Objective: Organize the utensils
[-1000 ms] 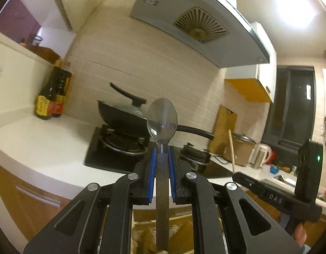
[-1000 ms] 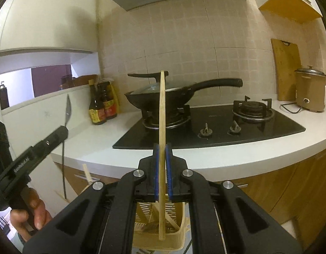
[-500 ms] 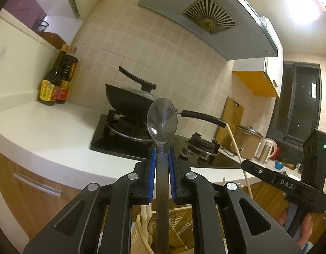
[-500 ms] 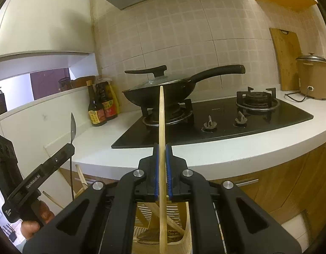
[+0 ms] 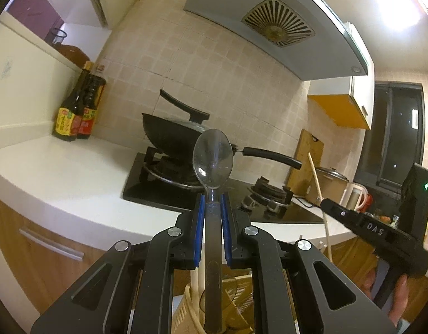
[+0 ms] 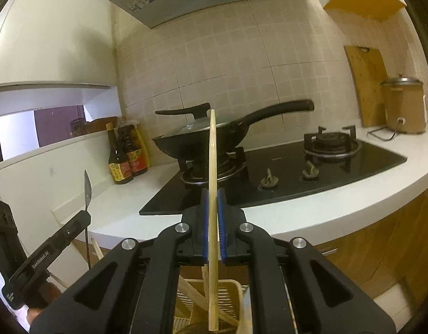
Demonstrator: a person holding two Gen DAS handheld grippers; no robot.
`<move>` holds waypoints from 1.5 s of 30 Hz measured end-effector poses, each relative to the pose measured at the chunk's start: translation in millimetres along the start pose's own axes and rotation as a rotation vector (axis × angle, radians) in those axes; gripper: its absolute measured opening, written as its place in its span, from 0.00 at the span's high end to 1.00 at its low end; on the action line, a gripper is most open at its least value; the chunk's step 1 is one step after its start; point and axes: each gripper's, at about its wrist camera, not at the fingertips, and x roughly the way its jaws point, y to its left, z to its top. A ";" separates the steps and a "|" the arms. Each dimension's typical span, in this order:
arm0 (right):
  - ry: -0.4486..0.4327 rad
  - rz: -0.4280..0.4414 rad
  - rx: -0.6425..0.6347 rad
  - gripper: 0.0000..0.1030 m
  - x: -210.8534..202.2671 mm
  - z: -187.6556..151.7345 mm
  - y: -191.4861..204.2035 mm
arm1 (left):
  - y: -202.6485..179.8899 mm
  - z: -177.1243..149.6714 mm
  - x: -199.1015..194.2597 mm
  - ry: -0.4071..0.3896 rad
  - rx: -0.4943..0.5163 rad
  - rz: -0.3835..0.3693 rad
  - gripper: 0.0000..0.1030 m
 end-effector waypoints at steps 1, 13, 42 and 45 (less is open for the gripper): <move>-0.002 0.008 0.003 0.96 2.0 -3.7 -0.3 | -0.2 -1.3 0.6 0.001 -0.001 0.002 0.90; -0.037 0.036 -0.005 0.95 -22.2 -33.1 -13.0 | -6.5 -16.8 -6.2 0.014 0.040 0.010 0.88; 0.086 -0.132 -0.144 0.15 -149.3 -136.9 26.1 | -48.6 -95.2 -138.6 0.056 0.159 0.301 0.08; 0.074 -0.135 -0.136 0.13 -150.8 -138.9 25.2 | -51.5 -101.2 -141.9 0.030 0.187 0.316 0.08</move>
